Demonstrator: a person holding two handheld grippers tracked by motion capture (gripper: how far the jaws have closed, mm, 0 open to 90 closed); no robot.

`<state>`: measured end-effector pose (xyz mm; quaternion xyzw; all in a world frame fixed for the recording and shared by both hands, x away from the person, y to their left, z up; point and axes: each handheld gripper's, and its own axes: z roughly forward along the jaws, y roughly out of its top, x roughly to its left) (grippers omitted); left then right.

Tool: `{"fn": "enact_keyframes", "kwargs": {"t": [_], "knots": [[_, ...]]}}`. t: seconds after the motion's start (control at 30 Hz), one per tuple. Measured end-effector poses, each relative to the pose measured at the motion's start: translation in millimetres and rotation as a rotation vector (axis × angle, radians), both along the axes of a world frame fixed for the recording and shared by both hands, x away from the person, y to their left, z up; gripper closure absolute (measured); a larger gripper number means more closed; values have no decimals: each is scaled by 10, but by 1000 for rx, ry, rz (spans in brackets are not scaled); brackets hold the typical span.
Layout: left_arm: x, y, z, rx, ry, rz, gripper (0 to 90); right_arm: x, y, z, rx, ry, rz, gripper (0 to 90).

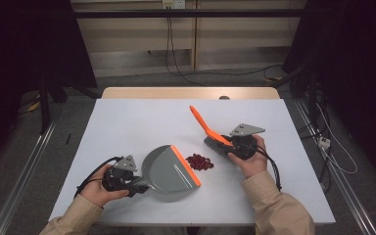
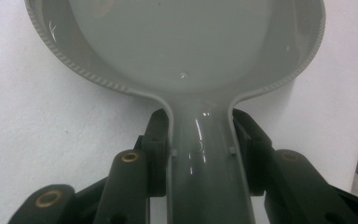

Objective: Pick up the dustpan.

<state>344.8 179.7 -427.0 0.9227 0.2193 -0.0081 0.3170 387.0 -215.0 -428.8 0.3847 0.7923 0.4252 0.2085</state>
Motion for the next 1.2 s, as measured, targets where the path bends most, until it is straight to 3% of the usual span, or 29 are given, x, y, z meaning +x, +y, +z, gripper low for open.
{"fn": "enact_keyframes", "kwargs": {"t": [0.1, 0.23, 0.3, 0.43, 0.47, 0.77, 0.97, 1.2], "knots": [[1, -10, -6, -2, 3, 3, 629, -15, 3, 52, -21, 19, -16, 652], [13, -5, -6, 4, 5, -6, 628, -11, 3, 109, -49, 81, -46, 613], [15, -4, -6, 3, 7, -8, 628, -11, 15, 135, -73, 98, -35, 608], [16, -12, -11, -6, 13, 2, 628, -27, 43, 155, -98, 138, -42, 705], [17, -15, -13, -5, 13, 3, 628, -36, 58, 150, -129, 134, -47, 709], [36, -32, -35, -1, 16, 2, 626, -107, 241, 123, -108, 132, -115, 715], [41, -33, -49, 7, 30, 8, 607, -109, 225, 113, -81, 132, -137, 715], [10, 8, -41, 18, 47, 14, 547, -125, 250, 109, -86, 120, -152, 715]]}}
